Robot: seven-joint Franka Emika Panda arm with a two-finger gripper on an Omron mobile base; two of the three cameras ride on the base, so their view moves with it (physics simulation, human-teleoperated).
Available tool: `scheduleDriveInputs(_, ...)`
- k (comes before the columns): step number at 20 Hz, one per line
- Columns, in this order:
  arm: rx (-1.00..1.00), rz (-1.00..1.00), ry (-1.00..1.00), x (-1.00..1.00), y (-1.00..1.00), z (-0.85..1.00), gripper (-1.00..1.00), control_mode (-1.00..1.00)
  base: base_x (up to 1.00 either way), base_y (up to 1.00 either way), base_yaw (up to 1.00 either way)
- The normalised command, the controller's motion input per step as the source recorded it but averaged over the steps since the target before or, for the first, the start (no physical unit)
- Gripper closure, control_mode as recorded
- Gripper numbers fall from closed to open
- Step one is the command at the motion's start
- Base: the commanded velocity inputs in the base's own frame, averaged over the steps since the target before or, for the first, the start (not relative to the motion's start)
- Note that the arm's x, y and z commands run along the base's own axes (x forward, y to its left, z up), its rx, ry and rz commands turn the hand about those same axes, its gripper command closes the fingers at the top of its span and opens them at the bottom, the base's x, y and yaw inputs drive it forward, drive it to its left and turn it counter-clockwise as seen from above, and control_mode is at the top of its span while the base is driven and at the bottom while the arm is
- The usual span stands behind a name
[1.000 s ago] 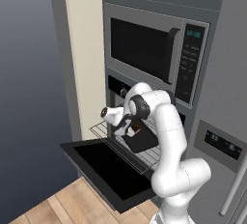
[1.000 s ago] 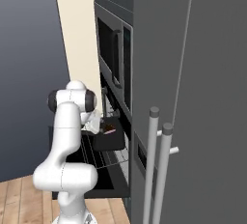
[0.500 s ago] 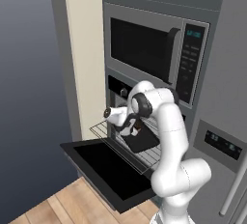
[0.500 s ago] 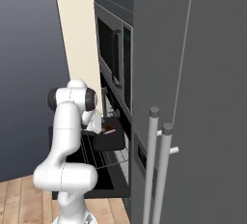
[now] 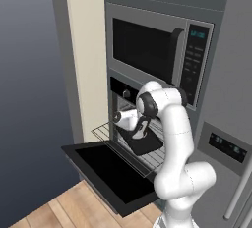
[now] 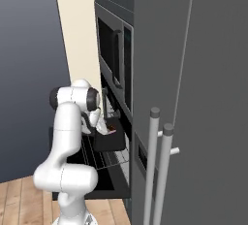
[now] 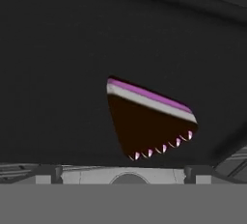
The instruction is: Take the baked cake out of the oven and place it on the plate for cooling. Then close the oven door.
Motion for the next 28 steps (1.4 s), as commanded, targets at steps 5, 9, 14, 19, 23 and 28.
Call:
scheduleDriveInputs(5, 0.0, 0.15, 0.0, 0.0, -0.02, -0.13, -1.0, -1.0, 0.0, 0.0, 0.0)
scheduleDriveInputs(9, 0.0, 0.15, 0.0, 0.0, 0.0, -0.1, -1.0, -1.0, 0.0, 0.0, 0.0)
scheduleDriveInputs(14, 0.01, 0.17, 0.04, 0.0, 0.0, 0.0, -1.0, -1.0, 0.0, 0.0, 0.0)
scheduleDriveInputs(19, 0.01, 0.15, 0.1, 0.03, 0.0, 0.0, -1.0, -1.0, 0.0, 0.0, 0.0)
scheduleDriveInputs(23, 0.0, 0.11, 0.1, 0.11, 0.0, 0.0, -1.0, -1.0, 0.0, 0.0, 0.0)
scheduleDriveInputs(28, 0.0, 0.09, 0.1, 0.11, 0.0, 0.0, -1.0, -1.0, 0.0, 0.0, 0.0)
